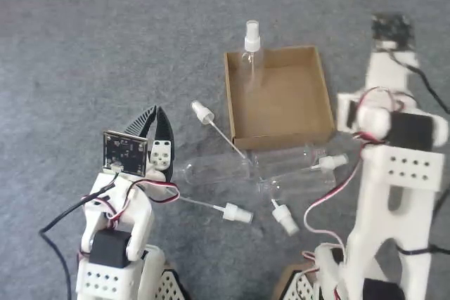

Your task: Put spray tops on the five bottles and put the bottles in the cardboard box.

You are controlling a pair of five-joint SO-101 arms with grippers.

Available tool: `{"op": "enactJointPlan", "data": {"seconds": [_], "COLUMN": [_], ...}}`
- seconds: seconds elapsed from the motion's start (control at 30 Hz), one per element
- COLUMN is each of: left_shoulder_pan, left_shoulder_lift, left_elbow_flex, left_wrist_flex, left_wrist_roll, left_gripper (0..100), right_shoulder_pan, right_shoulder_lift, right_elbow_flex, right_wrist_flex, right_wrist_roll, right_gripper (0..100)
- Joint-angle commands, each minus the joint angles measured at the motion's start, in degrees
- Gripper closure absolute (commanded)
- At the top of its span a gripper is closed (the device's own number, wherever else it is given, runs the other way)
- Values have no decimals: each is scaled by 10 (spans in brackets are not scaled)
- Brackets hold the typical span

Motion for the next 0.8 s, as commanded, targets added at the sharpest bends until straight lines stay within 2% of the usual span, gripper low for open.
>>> {"op": "enactJointPlan", "data": {"seconds": [0.0, 0.23, 0.53, 0.77], "left_shoulder_pan": [-6, -2, -1, -1], "left_shoulder_lift": [-2, -2, -2, -2], "left_elbow_flex": [-4, -2, 3, 3], "left_wrist_flex": [-22, -19, -22, -22], "left_wrist_roll": [1, 1, 1, 1], "left_gripper": [988, 988, 988, 988], "right_shoulder_pan": [83, 116, 91, 76], "right_shoulder_lift": [9, 116, 342, 454], "right_elbow_flex": [47, 14, -180, -265], "right_wrist_flex": [-15, -101, -105, -109], "right_wrist_roll": [11, 2, -118, -207], "right_gripper": [699, 699, 698, 699]}}
